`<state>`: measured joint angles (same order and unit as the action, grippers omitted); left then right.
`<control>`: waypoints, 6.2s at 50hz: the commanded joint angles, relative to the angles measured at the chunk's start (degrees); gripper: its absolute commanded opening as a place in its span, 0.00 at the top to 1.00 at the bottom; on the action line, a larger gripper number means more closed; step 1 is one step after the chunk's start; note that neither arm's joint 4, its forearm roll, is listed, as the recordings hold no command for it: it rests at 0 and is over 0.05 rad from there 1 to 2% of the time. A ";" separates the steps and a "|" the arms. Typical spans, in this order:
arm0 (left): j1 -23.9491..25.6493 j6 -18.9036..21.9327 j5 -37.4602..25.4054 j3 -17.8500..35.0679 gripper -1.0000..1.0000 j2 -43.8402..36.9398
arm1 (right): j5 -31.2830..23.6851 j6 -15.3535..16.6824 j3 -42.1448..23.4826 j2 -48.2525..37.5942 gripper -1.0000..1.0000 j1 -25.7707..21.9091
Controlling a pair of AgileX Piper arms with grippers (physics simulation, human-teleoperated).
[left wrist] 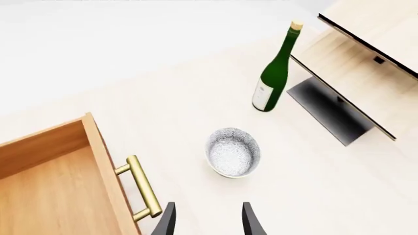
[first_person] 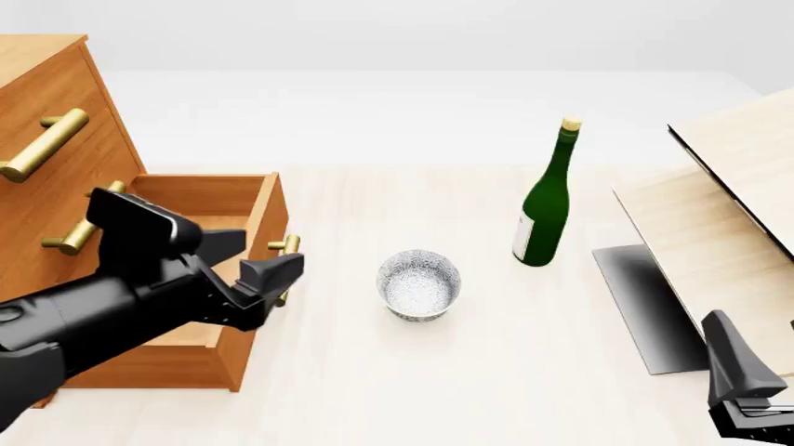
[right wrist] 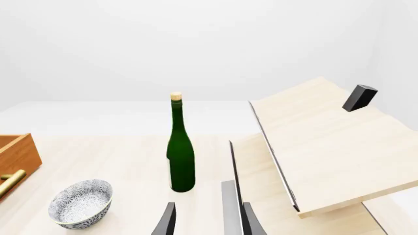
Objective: Put the bowl in the bottom drawer of the cabinet and close it.
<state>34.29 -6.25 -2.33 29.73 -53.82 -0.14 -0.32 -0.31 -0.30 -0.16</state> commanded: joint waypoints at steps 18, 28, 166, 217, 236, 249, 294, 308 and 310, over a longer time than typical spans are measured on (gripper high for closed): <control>3.08 -4.42 1.66 2.64 0.00 -2.35 | 0.03 0.02 0.00 -0.01 0.00 0.02; 3.16 -5.11 2.59 3.89 0.00 -4.83 | 0.03 0.03 0.00 -0.02 0.00 0.01; -0.58 -16.35 9.25 25.83 0.00 -48.52 | 0.03 0.03 0.00 -0.01 0.00 0.01; 1.03 -18.62 10.39 29.21 0.00 -59.79 | 0.02 0.00 0.00 -0.02 0.00 0.02; 0.82 -18.03 10.46 29.58 1.00 -61.52 | 0.02 0.02 0.00 -0.02 0.00 0.02; 1.82 -18.20 11.91 28.03 1.00 -59.88 | 0.03 0.03 0.00 -0.01 0.00 0.02; 2.51 -15.69 14.18 19.94 1.00 -46.62 | 0.02 0.03 0.00 -0.02 0.00 0.01; 1.80 -14.18 13.92 18.07 1.00 -43.21 | 0.03 0.02 0.00 -0.01 0.00 0.01; 1.74 -14.12 13.84 17.87 1.00 -42.78 | 0.02 0.03 0.00 -0.02 0.00 0.01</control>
<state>36.72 -20.04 11.77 48.53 -99.54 -0.14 -0.31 -0.31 -0.29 -0.16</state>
